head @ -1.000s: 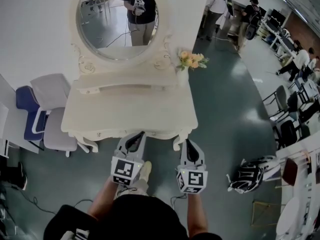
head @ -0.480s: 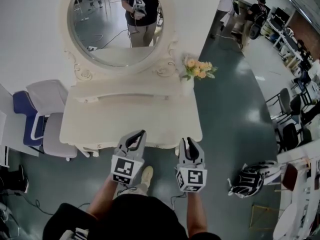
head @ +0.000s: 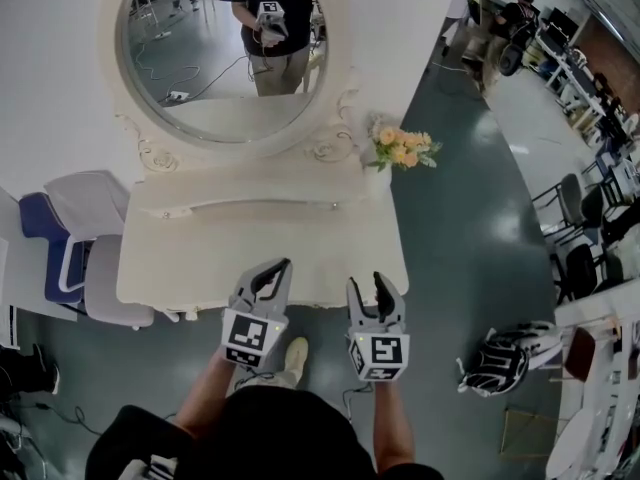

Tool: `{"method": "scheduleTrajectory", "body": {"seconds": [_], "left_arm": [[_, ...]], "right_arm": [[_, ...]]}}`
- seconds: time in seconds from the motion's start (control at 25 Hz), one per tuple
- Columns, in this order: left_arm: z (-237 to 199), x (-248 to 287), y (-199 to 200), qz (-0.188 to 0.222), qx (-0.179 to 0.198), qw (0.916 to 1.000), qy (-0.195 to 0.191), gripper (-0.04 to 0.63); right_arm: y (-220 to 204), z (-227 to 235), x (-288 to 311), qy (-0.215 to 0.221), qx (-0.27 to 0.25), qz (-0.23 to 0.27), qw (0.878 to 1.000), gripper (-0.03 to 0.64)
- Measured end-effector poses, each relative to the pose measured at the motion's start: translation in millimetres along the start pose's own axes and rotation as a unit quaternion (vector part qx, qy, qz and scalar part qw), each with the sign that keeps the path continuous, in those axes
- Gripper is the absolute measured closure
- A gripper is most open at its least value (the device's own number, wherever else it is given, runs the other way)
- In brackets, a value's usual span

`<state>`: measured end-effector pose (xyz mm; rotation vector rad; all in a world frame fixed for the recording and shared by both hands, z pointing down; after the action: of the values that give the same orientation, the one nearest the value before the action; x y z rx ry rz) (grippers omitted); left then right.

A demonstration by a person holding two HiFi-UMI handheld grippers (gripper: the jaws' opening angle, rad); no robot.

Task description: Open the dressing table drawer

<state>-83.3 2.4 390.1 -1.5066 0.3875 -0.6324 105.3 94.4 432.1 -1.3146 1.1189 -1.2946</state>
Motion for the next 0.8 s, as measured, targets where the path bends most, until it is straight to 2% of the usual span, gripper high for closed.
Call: {"method": "scheduleTrajectory", "body": {"seconds": [0.44,0.8], "left_arm": [[-41.4,43.2,-6.4,-0.003,0.001,0.9999,-0.011,0.592],[-67.6,78.3,-20.4,-0.013,-0.011,0.9998,0.007,0.592]], "right_arm": [[-2.4,10.1,60.9,-0.008,0.007,-0.005,1.000,0.405],[-16.2,21.7,110.2,-0.002,0.019,-0.023,1.000,0.405]]}}
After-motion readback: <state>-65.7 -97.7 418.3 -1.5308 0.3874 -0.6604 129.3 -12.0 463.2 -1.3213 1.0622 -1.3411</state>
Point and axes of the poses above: the fingertips, and each gripper's own axes: x forward along the fingers, z to its right, y out of its top, the point moved 7 cm from there along -x, backward along the fingers, and after that the axes turned 4 degrees about z, right-handed, at the moved point
